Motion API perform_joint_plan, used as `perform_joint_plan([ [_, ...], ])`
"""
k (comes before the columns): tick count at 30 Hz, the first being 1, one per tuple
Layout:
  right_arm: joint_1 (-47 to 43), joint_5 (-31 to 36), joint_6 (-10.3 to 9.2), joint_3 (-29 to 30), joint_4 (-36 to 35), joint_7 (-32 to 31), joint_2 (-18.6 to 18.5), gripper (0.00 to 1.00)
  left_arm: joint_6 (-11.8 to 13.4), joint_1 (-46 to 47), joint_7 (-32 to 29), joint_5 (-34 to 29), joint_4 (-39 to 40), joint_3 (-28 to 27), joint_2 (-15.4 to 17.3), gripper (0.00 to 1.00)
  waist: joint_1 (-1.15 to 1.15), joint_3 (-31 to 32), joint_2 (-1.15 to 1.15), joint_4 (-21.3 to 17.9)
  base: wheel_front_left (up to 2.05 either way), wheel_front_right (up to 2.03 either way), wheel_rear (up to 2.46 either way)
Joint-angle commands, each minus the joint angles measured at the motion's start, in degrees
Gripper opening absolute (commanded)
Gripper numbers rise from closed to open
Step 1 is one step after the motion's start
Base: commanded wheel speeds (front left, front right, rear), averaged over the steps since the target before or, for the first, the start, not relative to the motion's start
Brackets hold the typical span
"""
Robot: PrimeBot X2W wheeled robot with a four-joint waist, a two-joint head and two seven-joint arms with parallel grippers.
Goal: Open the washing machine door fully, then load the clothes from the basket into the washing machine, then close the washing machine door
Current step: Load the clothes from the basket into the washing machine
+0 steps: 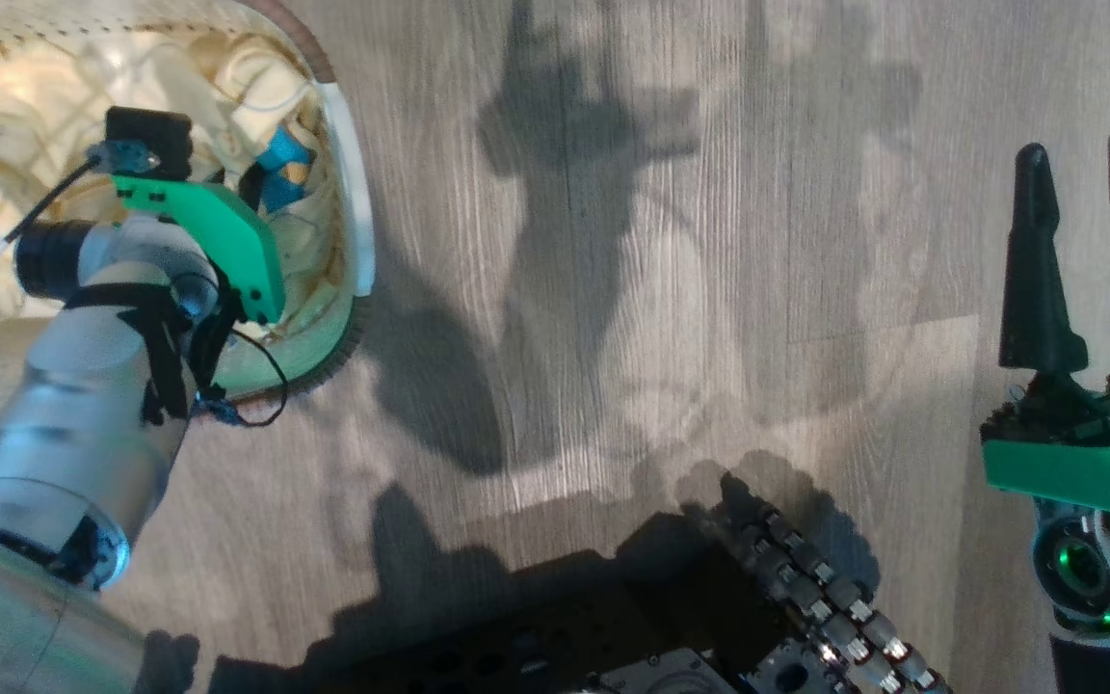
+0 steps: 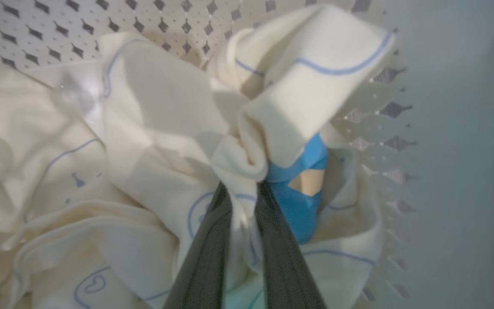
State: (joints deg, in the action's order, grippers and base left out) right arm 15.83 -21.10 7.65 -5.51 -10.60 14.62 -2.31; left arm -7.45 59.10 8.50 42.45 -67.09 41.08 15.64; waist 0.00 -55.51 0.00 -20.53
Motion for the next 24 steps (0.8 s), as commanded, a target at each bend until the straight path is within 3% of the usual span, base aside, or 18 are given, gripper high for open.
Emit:
perform_joint_plan([
  [1,-1.87,0.13,-0.16,-0.19,-1.19,0.38,-0.56,1.0,-0.03,-1.39,0.37,0.41,0.53,-0.27,1.21,0.0,0.0,1.16,0.0,0.95,0.0,0.0,0.0],
  [17,-3.52,5.7,-0.16,3.28,0.72,0.38,-0.56,1.0,-0.03,-5.62,6.3,2.38,3.57,3.68,-0.48,0.0,0.0,13.63,0.0,9.17,0.0,0.0,0.0],
  [24,-5.4,7.65,-0.16,4.28,2.96,0.38,-0.56,1.0,2.42,-9.19,6.48,-1.07,12.7,-2.48,0.72,0.0,0.0,19.83,0.0,12.16,0.0,0.0,0.0],
])
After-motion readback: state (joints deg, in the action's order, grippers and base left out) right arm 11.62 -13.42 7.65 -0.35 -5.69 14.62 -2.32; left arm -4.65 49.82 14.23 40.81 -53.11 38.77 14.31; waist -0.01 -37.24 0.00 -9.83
